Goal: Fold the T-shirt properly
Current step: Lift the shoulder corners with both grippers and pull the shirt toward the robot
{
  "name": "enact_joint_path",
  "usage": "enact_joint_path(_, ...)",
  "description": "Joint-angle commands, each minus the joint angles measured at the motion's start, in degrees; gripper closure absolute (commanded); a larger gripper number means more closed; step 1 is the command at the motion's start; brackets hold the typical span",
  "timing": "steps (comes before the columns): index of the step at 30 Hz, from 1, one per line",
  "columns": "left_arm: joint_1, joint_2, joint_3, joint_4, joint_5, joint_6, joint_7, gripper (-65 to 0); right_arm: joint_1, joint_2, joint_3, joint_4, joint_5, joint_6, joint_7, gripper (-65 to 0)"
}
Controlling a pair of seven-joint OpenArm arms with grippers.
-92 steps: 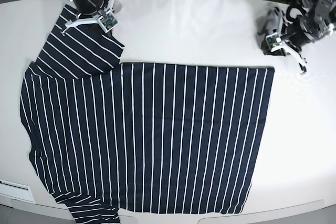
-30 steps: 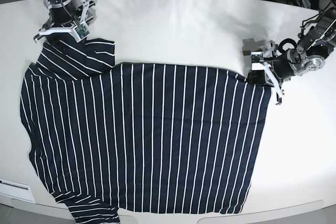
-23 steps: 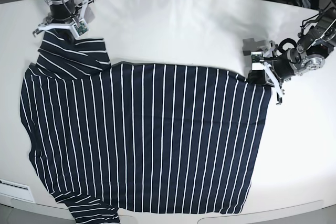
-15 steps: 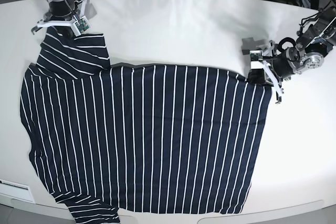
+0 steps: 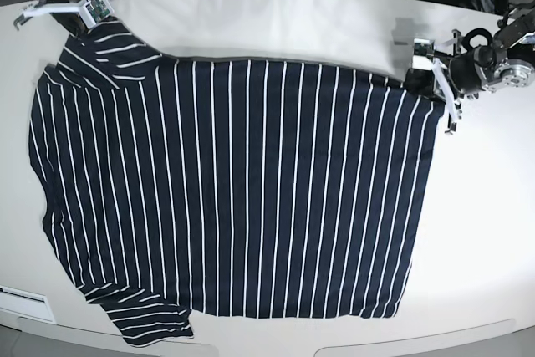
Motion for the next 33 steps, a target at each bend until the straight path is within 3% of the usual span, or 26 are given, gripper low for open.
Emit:
enact_joint_path(1,0.63,-2.49,-0.66,1.73,-0.28,0.48,0.31,0.0,-1.88,0.48,0.46,1.07,-0.66,-0.72,0.15,0.0)
enact_joint_path(11,11.30,-9.77,-0.66,11.04,-1.36,1.20,7.61,0.0,-12.55,0.48,0.46,1.07,-0.68,-0.96,-0.13,0.0)
enact_joint_path(21,19.15,-13.64,-0.66,16.55,-0.07,2.78,11.78,0.0,-12.92,0.33,0.52,1.53,-1.70,-4.31,-4.00,0.0)
enact_joint_path(22,19.12,-13.62,-0.66,16.57,1.40,4.42,11.65,0.0,-12.92,0.35,0.52,1.53,-3.28,-5.31,-2.93,0.0)
enact_joint_path(25,19.04,-13.20,-0.94,16.57,7.58,14.80,13.22,0.0,-12.92,0.44,0.57,1.53,-10.43,-10.10,1.49,0.0)
enact_joint_path(27,17.77,-12.00,-1.18,16.57,10.82,19.54,14.88,0.0,-12.92,1.62,0.57,1.53,-12.68,-11.52,2.58,0.0)
enact_joint_path(30,14.47,-9.60,-1.18,16.57,12.24,22.77,15.58,0.0,-7.56,4.79,0.57,1.53,-10.71,-11.13,4.28,0.0)
enact_joint_path(33,11.17,-6.95,-1.18,16.57,12.22,23.41,15.80,0.0,-1.75,7.72,0.57,1.53,-9.40,-9.27,7.43,0.0)
